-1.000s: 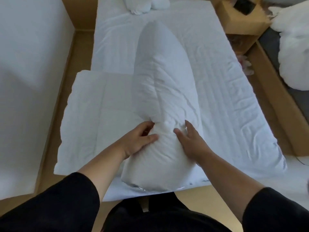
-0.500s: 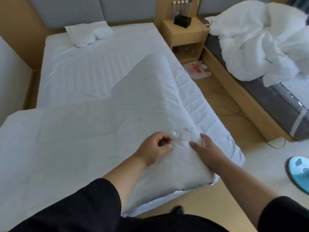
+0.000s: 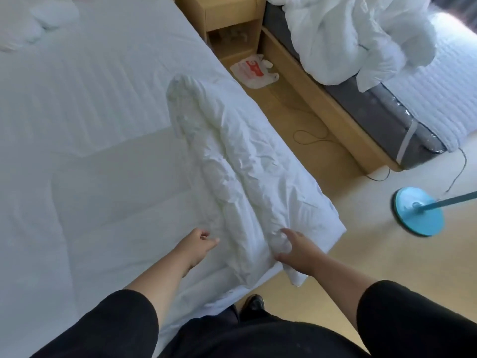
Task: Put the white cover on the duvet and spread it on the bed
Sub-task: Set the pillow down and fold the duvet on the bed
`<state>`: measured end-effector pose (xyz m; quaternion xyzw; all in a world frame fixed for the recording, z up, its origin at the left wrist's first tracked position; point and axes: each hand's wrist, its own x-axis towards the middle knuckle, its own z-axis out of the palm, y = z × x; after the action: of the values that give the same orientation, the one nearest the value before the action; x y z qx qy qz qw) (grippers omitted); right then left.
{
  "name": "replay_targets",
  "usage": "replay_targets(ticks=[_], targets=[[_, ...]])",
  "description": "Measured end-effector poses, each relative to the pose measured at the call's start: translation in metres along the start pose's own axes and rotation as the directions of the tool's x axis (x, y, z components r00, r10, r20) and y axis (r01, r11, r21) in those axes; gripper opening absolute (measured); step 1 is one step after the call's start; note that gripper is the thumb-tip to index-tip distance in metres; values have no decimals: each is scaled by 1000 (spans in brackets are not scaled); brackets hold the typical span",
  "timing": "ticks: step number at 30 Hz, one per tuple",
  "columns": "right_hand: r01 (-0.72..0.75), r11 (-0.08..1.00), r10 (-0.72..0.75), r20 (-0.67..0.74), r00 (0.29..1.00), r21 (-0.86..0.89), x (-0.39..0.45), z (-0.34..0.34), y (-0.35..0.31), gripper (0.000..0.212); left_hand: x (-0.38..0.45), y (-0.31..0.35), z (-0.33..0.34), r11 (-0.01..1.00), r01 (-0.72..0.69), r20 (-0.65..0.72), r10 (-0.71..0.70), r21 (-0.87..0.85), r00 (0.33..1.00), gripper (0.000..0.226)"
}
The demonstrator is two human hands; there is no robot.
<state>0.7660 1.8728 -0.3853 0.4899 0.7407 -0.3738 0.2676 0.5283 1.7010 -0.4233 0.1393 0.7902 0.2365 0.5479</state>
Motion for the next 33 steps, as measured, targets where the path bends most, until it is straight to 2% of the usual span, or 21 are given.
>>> replay_targets(ticks=[4, 6, 7, 10, 15, 18, 20, 24, 27, 28, 30, 33], targets=[[-16, 997, 7, -99, 995, -82, 14, -6, -4, 82, 35, 3, 6, 941, 180, 107, -156, -287, 982, 106], [-16, 996, 1, -160, 987, -91, 20, -11, -6, 82, 52, -1, 12, 886, 233, 144, -191, -400, 971, 117], [-12, 996, -4, -175, 985, -85, 23, -14, -8, 84, 56, 0, 15, 852, 258, 168, -202, -456, 965, 110], [17, 999, -22, -166, 986, -34, 36, -22, -11, 94, 57, 19, 25, 764, 268, 252, -143, -586, 957, 59], [157, 980, -137, -156, 978, 123, 59, -44, -13, 104, 45, 89, 45, 811, 90, 192, 27, -578, 981, 24], [278, 920, -235, -179, 955, 277, 67, -67, -6, 118, 38, 139, 62, 773, 7, 210, 163, -634, 964, 31], [325, 868, -268, -197, 943, 374, 68, -99, 7, 116, 34, 173, 79, 766, -53, 183, 219, -640, 959, 35], [311, 868, -212, -278, 937, 387, 70, -182, 58, 91, 24, 248, 130, 779, -170, 154, 323, -603, 934, 35], [318, 869, -179, -359, 916, 378, 58, -247, 107, 52, 18, 309, 170, 827, -228, 197, 372, -513, 907, 38], [311, 865, -151, -387, 910, 393, 52, -265, 124, 45, 18, 328, 182, 841, -250, 221, 391, -479, 893, 39], [291, 856, -75, -455, 887, 427, 40, -293, 155, 48, 16, 362, 204, 868, -302, 256, 419, -393, 871, 36], [170, 935, 44, -580, 813, 310, 37, -315, 194, 60, 13, 392, 229, 893, -362, 289, 433, -269, 854, 31]])
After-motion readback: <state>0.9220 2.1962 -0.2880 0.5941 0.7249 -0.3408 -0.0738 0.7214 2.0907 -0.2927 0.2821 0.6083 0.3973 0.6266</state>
